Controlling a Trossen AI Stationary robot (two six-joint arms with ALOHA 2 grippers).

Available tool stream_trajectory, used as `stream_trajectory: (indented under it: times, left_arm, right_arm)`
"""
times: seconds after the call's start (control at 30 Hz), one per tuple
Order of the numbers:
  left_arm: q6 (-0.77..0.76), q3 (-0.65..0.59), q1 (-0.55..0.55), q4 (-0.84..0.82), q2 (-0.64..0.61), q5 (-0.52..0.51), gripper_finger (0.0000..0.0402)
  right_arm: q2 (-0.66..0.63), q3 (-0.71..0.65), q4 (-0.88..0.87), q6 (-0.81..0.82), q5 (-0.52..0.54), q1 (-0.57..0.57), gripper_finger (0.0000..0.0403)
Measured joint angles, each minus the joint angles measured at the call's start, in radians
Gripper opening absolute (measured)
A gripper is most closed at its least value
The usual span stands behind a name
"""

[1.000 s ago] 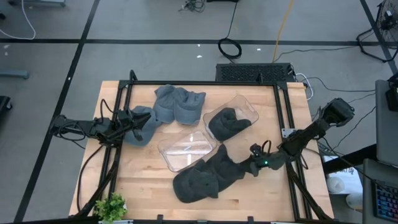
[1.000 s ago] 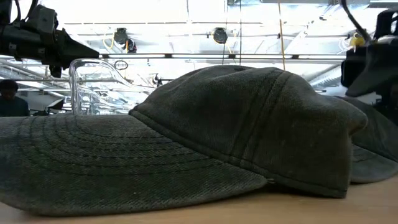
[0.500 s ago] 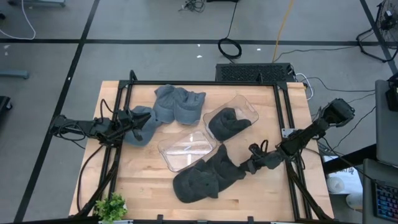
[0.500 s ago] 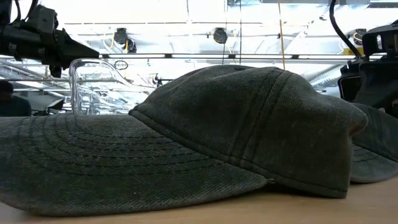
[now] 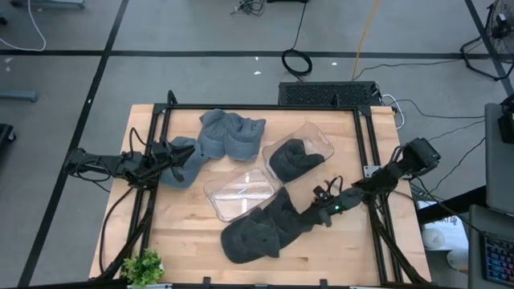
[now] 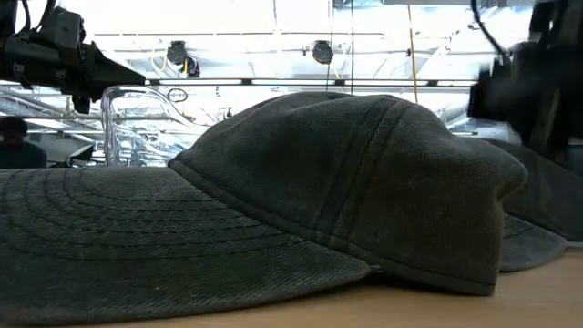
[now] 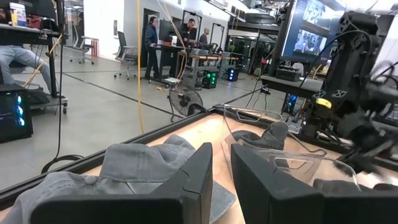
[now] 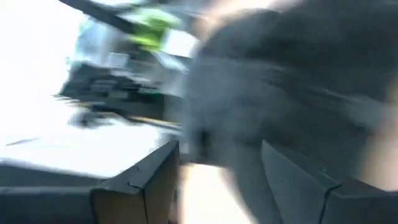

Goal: Pick & Place hat
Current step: Put the right black cap into the top transparent bin

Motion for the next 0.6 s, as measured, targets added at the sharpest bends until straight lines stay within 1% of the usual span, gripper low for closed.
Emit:
stream_trajectory:
  times: [0.17,0.27,0.33,0.37,0.43,0.5,0.53,0.57,0.6]
  left_arm:
    - [0.000,0.000,0.000,-0.002,0.000,0.001,0.0067]
    - [0.000,0.000,0.000,-0.001,0.000,0.001,0.0067]
    - [0.000,0.000,0.000,0.000,0.000,0.001,0.0067]
    - [0.000,0.000,0.000,0.000,0.000,0.001,0.0067]
    - [0.000,0.000,0.000,-0.001,0.000,0.001,0.0067]
    - [0.000,0.000,0.000,-0.001,0.000,0.001,0.0067]
    - [0.000,0.000,0.000,0.000,0.000,0.000,0.0067]
    - [0.000,0.000,0.000,-0.001,0.000,0.000,0.0067]
    - [0.000,0.000,0.000,-0.001,0.000,0.001,0.0067]
  right_arm:
    - [0.004,0.007,0.085,-0.045,-0.064,-0.006,0.0217]
    - [0.003,0.014,0.070,-0.024,-0.066,-0.006,0.0217]
    - [0.003,0.014,0.066,-0.024,-0.103,-0.006,0.0217]
    - [-0.008,0.019,0.069,-0.065,-0.131,-0.006,0.0217]
    - [-0.038,0.050,0.062,-0.198,-0.162,0.009,0.0216]
    - [-0.073,0.110,-0.027,-0.330,-0.168,0.031,0.0213]
    - [-0.093,0.143,-0.112,-0.383,-0.169,0.039,0.0211]
    - [-0.115,0.188,-0.235,-0.430,-0.169,0.044,0.0210]
    - [-0.138,0.237,-0.394,-0.465,-0.166,0.045,0.0209]
